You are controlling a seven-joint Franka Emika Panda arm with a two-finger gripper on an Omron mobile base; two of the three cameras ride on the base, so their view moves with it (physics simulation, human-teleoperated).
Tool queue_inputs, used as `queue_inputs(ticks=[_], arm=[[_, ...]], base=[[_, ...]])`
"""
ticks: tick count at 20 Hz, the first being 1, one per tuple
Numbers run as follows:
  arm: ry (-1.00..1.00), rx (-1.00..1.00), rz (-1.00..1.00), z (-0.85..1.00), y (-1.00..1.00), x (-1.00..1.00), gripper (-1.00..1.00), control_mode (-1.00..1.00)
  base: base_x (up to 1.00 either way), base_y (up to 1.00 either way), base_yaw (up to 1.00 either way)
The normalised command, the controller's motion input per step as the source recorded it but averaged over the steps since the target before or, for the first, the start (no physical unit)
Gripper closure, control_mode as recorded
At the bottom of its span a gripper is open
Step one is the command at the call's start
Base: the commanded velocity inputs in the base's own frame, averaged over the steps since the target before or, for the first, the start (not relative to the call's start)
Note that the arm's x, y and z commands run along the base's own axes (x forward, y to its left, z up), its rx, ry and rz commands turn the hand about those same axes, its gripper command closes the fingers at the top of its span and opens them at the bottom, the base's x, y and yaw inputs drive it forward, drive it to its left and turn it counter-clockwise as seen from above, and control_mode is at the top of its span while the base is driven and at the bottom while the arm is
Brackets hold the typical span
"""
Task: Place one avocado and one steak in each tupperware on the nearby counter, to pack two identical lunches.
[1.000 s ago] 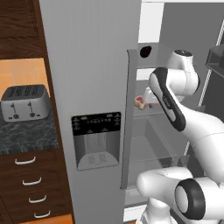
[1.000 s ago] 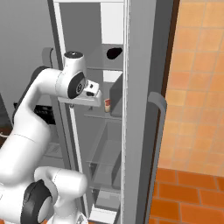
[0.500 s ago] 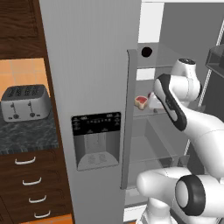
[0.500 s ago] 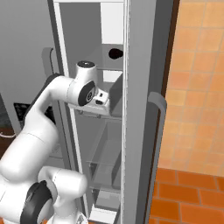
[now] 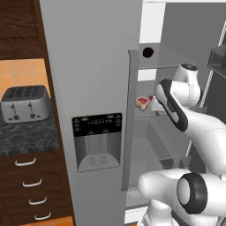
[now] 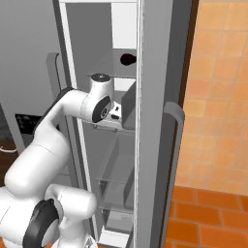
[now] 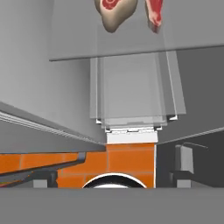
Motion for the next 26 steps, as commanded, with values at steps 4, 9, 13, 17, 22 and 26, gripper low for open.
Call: queue_inputs(ticks=[4, 9, 13, 17, 22, 26], arm=[[0.02, 0.01, -0.02, 0.0, -0.15, 0.48, -1.0, -1.0], [0.09, 0.0, -0.02, -0.01, -0.19, 0.36, -1.0, -1.0], [0.13, 0.0, -0.03, -0.05, -0.24, 0.2, -1.0, -1.0], [0.15, 0.0, -0.01, -0.19, -0.22, 0.04, -1.0, -1.0], [0.15, 0.0, 0.0, -0.25, -0.27, 0.0, -1.0, -1.0], [0.1, 0.01, 0.0, -0.08, -0.29, 0.13, -1.0, -1.0]], base=[[0.0, 0.0, 0.0], [0.0, 0.0, 0.0], [0.0, 0.0, 0.0], [0.0, 0.0, 0.0], [0.0, 0.0, 0.0], [0.0, 0.0, 0.0]])
